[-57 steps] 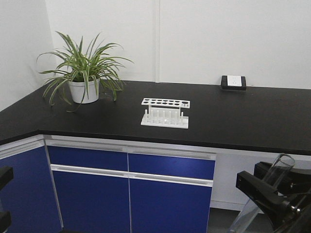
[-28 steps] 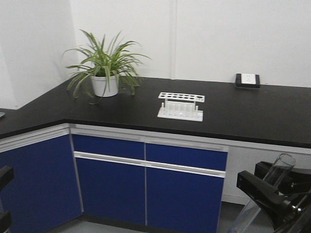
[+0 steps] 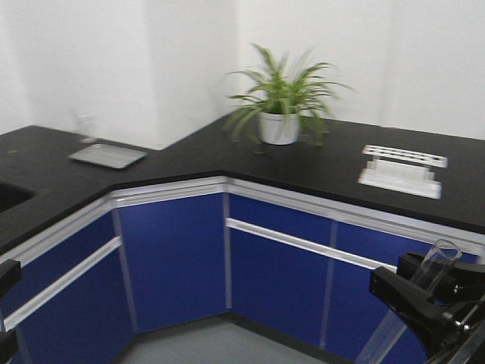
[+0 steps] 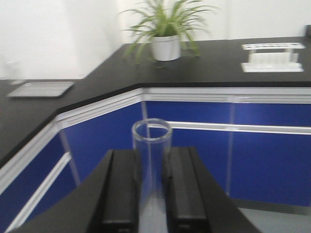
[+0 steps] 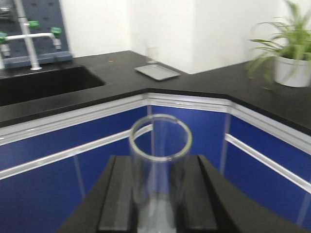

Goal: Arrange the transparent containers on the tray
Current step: 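Drive the base back and turn toward the yellow tray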

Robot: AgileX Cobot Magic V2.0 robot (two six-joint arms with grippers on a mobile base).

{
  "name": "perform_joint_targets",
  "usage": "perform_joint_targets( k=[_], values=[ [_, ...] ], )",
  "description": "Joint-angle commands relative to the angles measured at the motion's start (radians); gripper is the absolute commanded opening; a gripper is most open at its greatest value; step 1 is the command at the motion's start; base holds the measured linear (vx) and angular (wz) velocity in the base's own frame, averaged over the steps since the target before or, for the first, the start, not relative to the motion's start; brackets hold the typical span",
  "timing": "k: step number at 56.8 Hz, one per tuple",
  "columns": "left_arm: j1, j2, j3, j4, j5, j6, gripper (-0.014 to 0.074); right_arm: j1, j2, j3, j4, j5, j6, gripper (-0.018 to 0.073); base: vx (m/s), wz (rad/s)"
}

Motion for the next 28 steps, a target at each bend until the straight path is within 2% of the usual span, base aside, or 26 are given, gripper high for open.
perform_joint_targets(
  k=[1,28],
  values=[
    [-0.006,-0.010,-0.028,-0.009,-0.082,-0.002,0.0062,-0.006,-0.009,-0.030,-0.008,-0.082,-0.006,-0.0011,-0.08,0.70],
    [-0.006,-0.010,-0.028,-0.009,-0.082,-0.002,0.0062,-0.006,-0.009,-0.030,-0.008,-0.082,-0.006,-0.0011,-0.05,0.69]
  ],
)
